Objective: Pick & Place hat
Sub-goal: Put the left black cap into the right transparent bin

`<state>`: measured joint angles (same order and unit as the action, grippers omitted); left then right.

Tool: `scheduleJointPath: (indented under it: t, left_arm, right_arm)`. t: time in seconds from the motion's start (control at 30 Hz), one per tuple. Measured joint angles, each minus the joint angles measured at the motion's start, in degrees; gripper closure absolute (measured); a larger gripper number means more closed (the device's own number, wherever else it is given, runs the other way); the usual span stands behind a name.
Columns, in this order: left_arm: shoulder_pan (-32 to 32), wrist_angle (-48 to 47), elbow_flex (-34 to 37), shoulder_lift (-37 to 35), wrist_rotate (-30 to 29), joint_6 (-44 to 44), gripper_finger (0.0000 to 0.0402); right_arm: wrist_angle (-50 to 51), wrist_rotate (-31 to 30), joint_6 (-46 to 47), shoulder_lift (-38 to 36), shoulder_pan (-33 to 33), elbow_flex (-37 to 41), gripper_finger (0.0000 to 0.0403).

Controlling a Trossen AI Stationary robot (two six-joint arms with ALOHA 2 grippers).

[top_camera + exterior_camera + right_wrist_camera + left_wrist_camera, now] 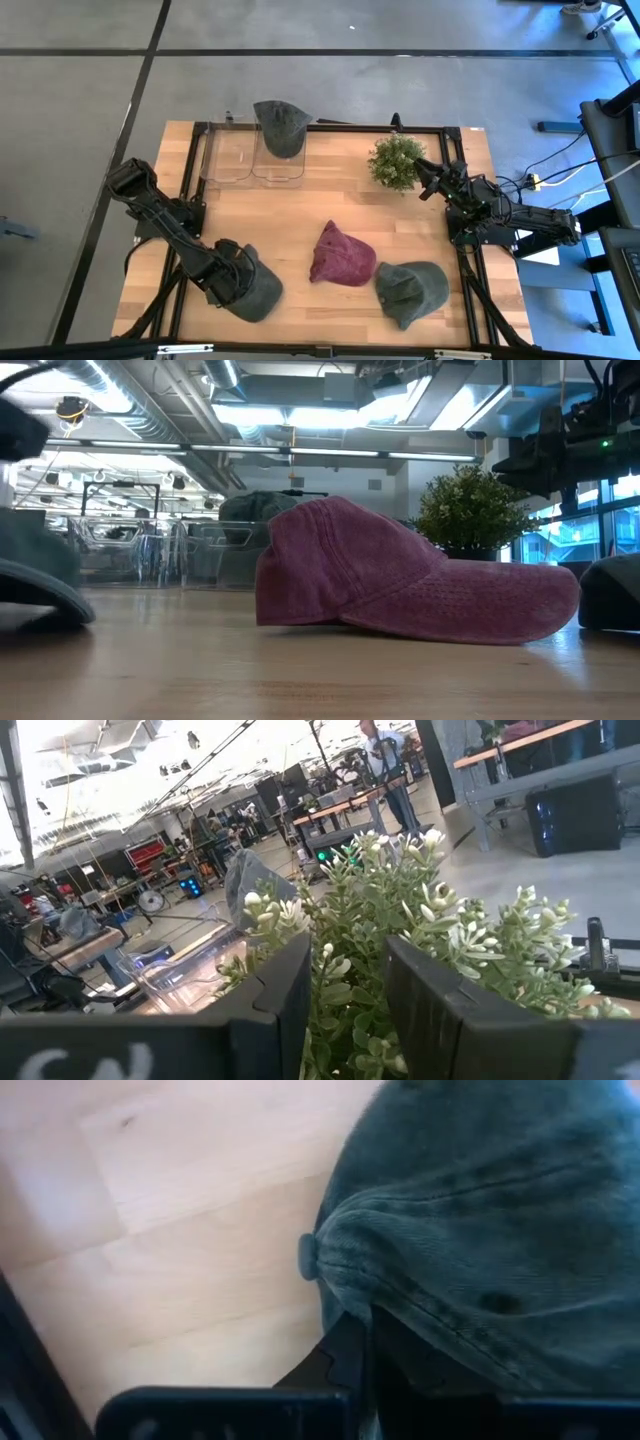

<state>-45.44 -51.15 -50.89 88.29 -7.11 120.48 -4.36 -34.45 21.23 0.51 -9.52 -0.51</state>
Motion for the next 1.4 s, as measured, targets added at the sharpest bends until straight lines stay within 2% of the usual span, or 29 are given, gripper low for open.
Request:
scheduleJointPath:
  t: [0.23, 0.47, 0.73, 0.83, 0.93, 1.1, 1.17, 1.27, 1.33, 1.4]
  left_arm:
    - [5.04, -11.13, -13.42, -1.25, -8.49, -16.15, 0.0397]
    - [15.44, -26.29, -28.53, -1.33, -15.87, -37.87, 0.0397]
    - [29.79, -32.09, -44.59, -1.35, -26.52, -68.36, 0.0398]
    - [36.12, -32.18, -48.6, -1.37, -29.83, -83.41, 0.0398]
    - [43.34, -31.34, -50.94, -1.46, -31.55, -94.91, 0.0398]
    - [53.88, -24.54, -50.66, -1.93, -30.67, -112.04, 0.0398]
    - [57.79, -18.4, -50.03, -2.32, -26.8, -119.6, 0.0398]
    - [63.19, -8.68, -48.11, -3.55, -17.47, -129.5, 0.0398]
    - [66.4, -6.33, -47.14, -4.52, -13.22, -133.17, 0.0398]
    - [69.07, -6.05, -46.93, -4.85, -11.8, -135.06, 0.0398]
  right_arm:
    - [-0.02, 0.0, -0.82, 0.0, 0.01, 0.0, 0.0276]
    - [-0.02, -0.01, -0.76, 0.0, 0.02, 0.0, 0.0276]
    - [-0.02, 0.02, -0.74, 0.0, 0.01, 0.0, 0.0276]
    - [-0.02, 0.02, -0.74, 0.0, 0.0, 0.0, 0.0276]
    - [-0.02, 0.06, -0.72, 0.0, 0.01, 0.0, 0.0276]
    - [-0.02, 0.06, -0.72, 0.0, 0.02, 0.0, 0.0276]
    - [-0.02, 0.06, -0.72, 0.0, 0.01, 0.0, 0.0276]
    - [-0.02, 0.06, -0.72, 0.0, 0.01, 0.0, 0.0276]
    - [-0.02, 0.06, -0.7, 0.0, 0.02, 0.0, 0.0276]
    - [-0.02, 0.06, -0.49, 0.0, 0.01, 0.0, 0.0276]
